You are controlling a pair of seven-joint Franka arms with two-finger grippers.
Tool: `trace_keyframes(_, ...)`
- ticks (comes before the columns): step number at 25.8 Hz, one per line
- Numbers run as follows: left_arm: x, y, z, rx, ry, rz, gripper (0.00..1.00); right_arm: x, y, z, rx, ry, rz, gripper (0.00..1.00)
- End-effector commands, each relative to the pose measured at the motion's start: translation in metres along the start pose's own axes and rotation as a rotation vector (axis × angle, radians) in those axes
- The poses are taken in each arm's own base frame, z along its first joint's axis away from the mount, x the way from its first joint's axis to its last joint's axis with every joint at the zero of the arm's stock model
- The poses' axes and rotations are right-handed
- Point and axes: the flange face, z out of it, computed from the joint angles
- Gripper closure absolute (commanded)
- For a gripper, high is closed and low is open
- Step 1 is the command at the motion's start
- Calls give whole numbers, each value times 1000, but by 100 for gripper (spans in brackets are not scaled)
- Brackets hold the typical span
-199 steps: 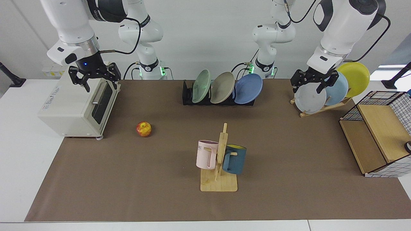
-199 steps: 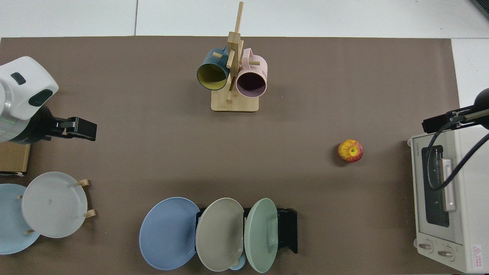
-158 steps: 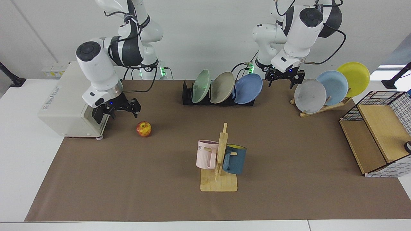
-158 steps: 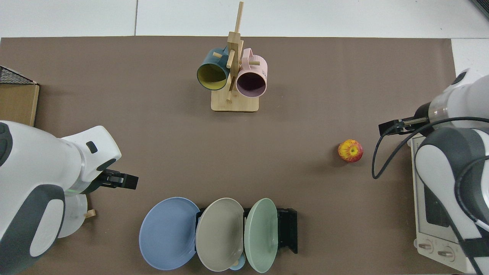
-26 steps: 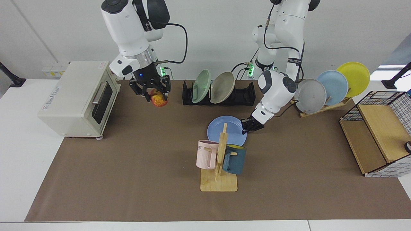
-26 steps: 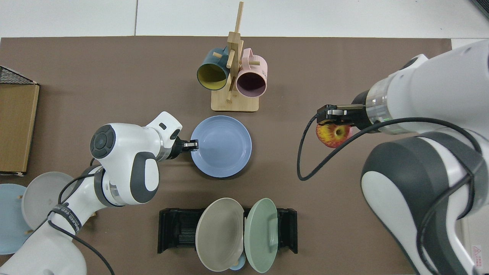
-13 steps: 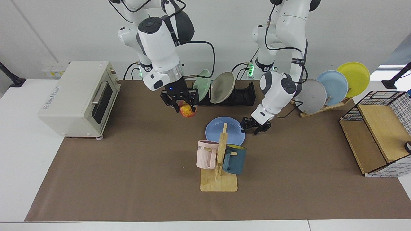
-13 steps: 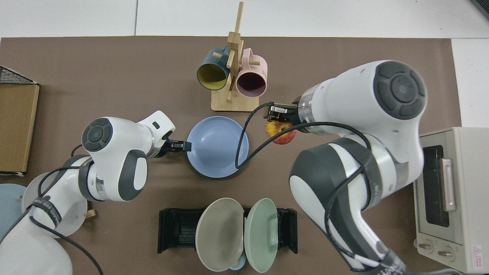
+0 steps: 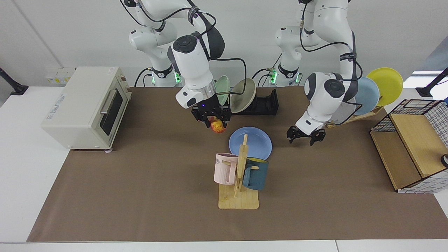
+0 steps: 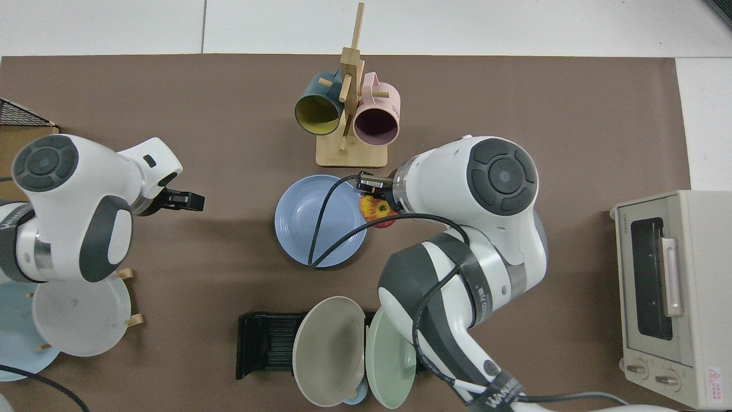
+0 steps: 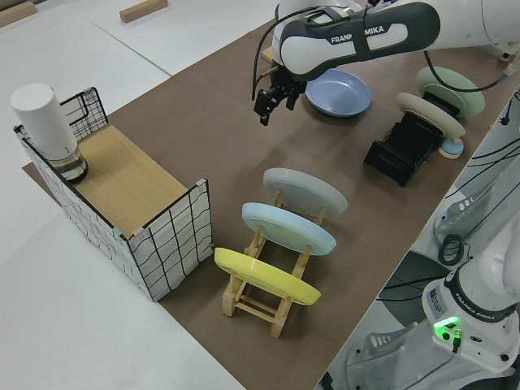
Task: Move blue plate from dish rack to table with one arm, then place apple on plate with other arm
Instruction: 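Lower the apple onto the blue plate and open the right gripper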
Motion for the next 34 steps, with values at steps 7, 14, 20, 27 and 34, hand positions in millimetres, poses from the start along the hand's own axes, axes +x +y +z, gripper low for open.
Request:
trace_keyframes(7,-4,-51,-84,44,-8,91,0,-37,-45,71,48,12,65,100)
trace_keyframes(14,-20,-78,-138,54,13,69,0,-55,-54,115,24,4,40,100)
trace_keyframes(20,-23,-79,-153,46,-23,73,0,-68,-52,141,-13,-4,-8,100)
trace_keyframes(27,-28,-81,-162,46,-24,70,0,-69,-49,152,-43,-8,-24,0)
trace_keyframes(34,-28,-86,-187,52,-3,56,0,-38,-44,123,-100,27,-78,0)
